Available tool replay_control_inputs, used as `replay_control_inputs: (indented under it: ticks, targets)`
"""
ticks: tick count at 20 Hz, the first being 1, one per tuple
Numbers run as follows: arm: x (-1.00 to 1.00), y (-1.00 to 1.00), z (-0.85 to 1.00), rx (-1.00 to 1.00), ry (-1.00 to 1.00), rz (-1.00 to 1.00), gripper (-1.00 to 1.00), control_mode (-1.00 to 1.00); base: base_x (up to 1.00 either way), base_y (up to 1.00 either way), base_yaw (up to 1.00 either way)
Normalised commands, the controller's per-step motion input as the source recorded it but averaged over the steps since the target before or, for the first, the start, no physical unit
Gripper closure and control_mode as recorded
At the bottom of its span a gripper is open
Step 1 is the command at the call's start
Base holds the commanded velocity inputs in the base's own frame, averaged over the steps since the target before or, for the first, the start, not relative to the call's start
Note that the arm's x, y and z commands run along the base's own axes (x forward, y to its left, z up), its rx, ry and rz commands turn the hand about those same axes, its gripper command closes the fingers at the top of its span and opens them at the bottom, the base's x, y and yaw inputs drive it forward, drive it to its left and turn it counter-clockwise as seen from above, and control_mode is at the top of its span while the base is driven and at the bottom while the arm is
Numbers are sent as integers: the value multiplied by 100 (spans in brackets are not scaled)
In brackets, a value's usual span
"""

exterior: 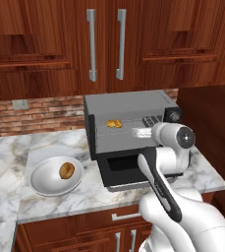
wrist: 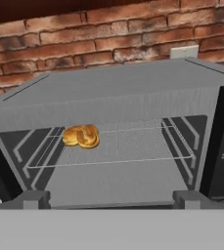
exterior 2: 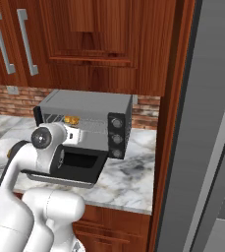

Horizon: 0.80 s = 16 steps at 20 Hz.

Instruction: Pick up the heated bread from the toaster oven and place it in the bowl. Then move the bread bowl to the dining counter.

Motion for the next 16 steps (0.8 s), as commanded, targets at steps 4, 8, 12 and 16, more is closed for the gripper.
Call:
replay_control_inputs:
  ticks: [4, 8, 12, 16]
  targets:
    - [14, 0, 2, 0, 0, 0, -100, -100, 0, 0, 0]
    - [16, 0, -11, 0, 0, 0, -100, -100, 0, 0, 0]
    - [13, 0, -17, 0, 1, 0, -100, -100, 0, 0, 0]
    - [14, 0, -8, 0, 1, 0, -100, -100, 0, 0, 0]
